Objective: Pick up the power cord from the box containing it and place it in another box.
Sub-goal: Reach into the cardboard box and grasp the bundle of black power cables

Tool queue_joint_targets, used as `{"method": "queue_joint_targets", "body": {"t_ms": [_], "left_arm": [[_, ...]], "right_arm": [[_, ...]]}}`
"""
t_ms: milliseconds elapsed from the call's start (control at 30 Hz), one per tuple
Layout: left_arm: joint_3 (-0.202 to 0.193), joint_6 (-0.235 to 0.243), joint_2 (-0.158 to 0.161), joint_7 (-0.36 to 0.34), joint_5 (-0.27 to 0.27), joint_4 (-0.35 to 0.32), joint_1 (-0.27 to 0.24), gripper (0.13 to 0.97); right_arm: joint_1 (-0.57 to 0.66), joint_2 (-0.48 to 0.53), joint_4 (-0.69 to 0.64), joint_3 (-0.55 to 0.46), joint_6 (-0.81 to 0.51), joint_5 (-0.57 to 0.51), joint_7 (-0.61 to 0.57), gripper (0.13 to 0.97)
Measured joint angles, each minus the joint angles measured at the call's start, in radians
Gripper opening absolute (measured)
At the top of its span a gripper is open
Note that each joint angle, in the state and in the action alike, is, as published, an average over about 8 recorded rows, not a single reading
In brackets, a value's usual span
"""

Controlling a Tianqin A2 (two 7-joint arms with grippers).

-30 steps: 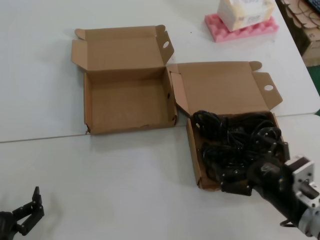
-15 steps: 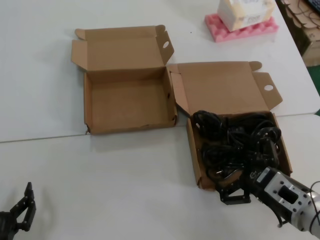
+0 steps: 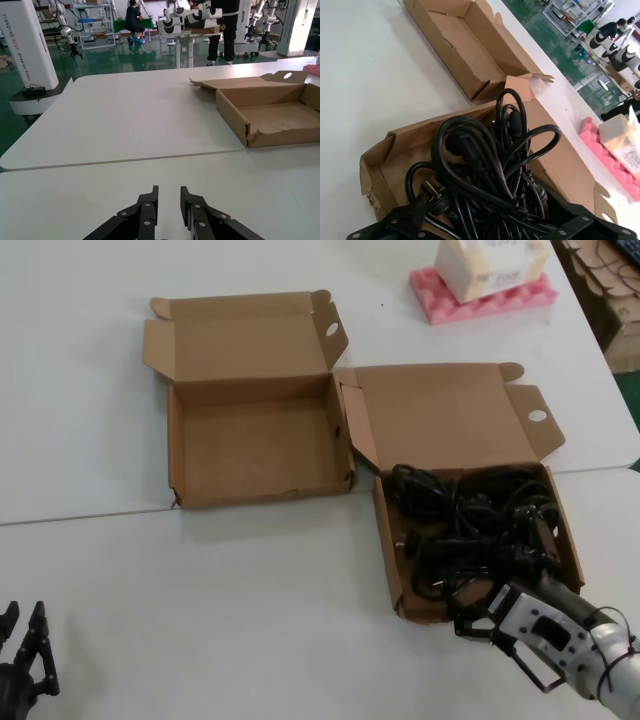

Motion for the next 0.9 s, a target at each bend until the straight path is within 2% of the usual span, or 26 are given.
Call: {"method": "queue_joint_targets", "body": {"t_ms": [133,200,333,667,867,900], "left_arm": [[0.0,0.0,0.0,0.0,0.0,0.0,0.0,0.309],[0.0,0.0,0.0,0.0,0.0,0.0,0.0,0.283],[0.0,0.0,0.0,0.0,0.0,0.0,0.0,0.23],[0.0,0.0,0.0,0.0,0.0,0.0,0.0,0.163],[0.0,0.0,0.0,0.0,0.0,0.0,0.0,0.163],[0.0,0.0,0.0,0.0,0.0,0.0,0.0,0.163]], "right_arm": [[-0.013,-0.028,0.019,0.015,-0.005,-0.049,0.0,0.84],[-0.018,-0.036,0.032,0.018,-0.003,-0.058,0.0,0.812],[-0.027,-0.044,0.058,0.026,0.001,-0.067,0.0,0.812],[-0.016,-0.033,0.049,0.021,0.014,-0.056,0.0,0.583],[0.002,-0.021,0.021,0.001,0.024,-0.042,0.0,0.422],[0.004,-0.019,0.018,-0.002,0.025,-0.041,0.0,0.422]]}}
